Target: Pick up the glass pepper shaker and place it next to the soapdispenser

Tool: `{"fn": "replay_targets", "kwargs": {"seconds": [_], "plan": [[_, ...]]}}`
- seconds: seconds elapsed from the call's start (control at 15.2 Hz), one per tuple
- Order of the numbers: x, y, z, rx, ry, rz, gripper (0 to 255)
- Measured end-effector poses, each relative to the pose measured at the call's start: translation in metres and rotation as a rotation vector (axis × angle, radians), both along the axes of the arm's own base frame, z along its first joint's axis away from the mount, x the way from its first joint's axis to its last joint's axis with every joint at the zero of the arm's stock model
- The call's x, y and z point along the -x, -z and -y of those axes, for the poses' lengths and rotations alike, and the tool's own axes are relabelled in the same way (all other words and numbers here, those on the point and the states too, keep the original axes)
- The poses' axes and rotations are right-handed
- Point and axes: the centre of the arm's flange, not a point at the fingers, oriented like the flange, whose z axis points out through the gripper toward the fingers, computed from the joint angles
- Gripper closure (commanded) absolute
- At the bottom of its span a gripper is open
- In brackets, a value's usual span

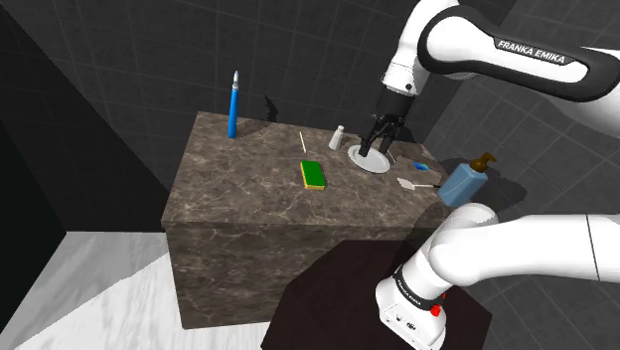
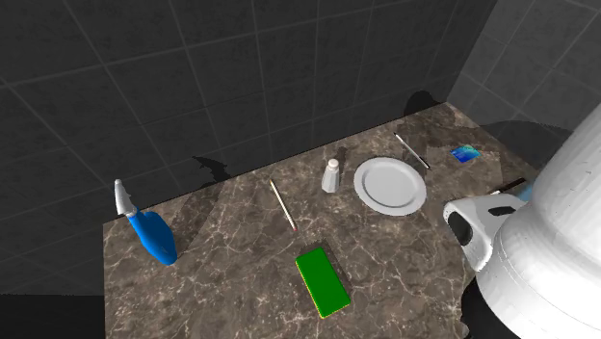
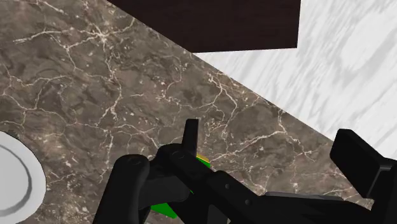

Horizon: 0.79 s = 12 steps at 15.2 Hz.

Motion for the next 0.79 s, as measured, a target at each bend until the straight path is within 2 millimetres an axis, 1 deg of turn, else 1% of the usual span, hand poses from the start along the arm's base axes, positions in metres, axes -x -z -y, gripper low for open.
{"fn": "replay_targets", "kwargs": {"seconds": [0.13,0.2,0.46,0.79], "plan": [[-0.003,0.003,0.003,0.003,-0.002,0.002,0],[-0.008,0.009,0.009,0.008,-0.004,0.004,0],[-0.036,0.027,0.040,0.032,-0.016,0.020,0],[-0.074,0.058,0.077,0.065,-0.034,0.040,0]]}}
